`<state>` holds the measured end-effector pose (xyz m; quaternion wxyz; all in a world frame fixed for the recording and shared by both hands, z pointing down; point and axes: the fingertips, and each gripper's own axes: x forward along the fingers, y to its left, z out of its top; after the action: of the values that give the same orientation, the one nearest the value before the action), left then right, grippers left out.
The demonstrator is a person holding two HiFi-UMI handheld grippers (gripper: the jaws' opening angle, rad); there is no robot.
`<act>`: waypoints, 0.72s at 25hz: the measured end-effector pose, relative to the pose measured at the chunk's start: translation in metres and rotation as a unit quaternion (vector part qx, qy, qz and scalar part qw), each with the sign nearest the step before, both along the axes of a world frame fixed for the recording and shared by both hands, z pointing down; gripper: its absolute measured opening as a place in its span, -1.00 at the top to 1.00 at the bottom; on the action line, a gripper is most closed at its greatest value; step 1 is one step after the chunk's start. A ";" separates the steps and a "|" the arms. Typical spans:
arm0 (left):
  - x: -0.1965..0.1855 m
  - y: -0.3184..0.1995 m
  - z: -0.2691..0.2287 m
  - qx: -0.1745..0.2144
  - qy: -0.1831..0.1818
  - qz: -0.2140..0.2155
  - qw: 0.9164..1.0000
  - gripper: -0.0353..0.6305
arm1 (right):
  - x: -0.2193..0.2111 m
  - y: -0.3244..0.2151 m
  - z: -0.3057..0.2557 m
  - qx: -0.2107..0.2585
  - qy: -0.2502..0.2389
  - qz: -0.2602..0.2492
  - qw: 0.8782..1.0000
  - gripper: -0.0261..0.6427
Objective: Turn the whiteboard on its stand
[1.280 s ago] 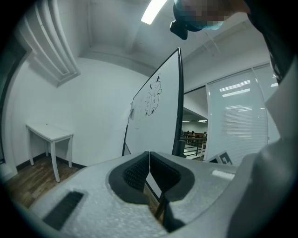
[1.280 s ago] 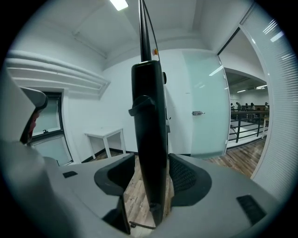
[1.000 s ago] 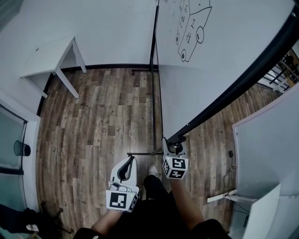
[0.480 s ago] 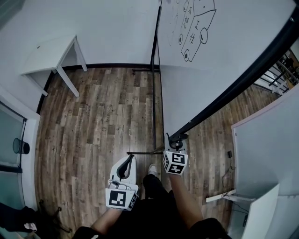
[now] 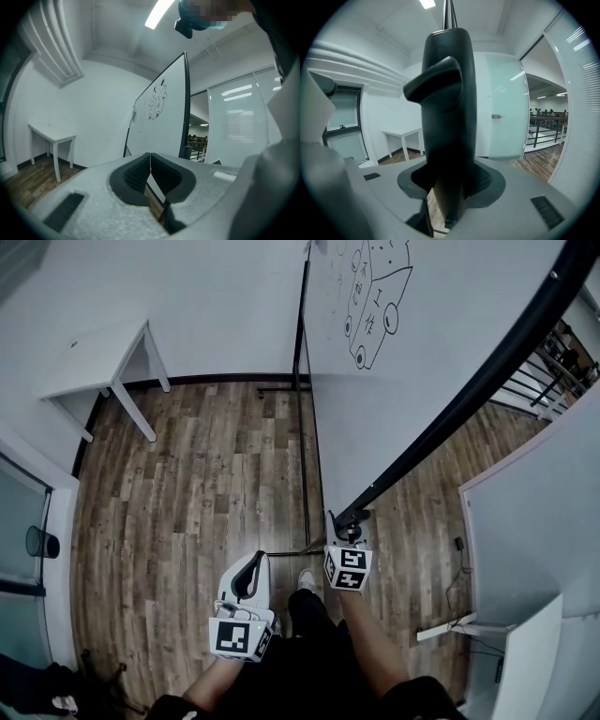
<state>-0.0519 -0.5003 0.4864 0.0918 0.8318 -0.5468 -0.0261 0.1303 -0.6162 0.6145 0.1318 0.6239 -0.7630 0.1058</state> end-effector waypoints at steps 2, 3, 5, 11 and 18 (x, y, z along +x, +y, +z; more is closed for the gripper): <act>-0.001 0.007 -0.006 0.006 0.002 -0.002 1.000 0.84 | -0.005 0.011 -0.003 0.001 0.002 -0.003 1.000 0.42; -0.002 0.011 -0.009 0.008 0.002 -0.002 1.000 0.84 | -0.006 0.018 -0.005 0.002 0.002 -0.001 1.000 0.42; -0.008 0.018 -0.015 0.011 0.002 0.000 1.000 0.84 | -0.005 0.029 -0.007 0.004 0.002 0.007 1.000 0.42; -0.035 0.035 -0.022 0.007 0.002 0.009 1.000 0.84 | -0.007 0.039 -0.012 -0.003 0.001 0.013 1.000 0.42; -0.038 0.067 -0.024 0.002 -0.001 0.032 0.999 0.84 | -0.020 0.052 -0.015 -0.012 0.000 0.008 1.000 0.42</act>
<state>-0.0900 -0.4330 0.4624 0.0899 0.8489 -0.5204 -0.0237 0.1103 -0.5640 0.5998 0.1384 0.6287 -0.7563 0.1163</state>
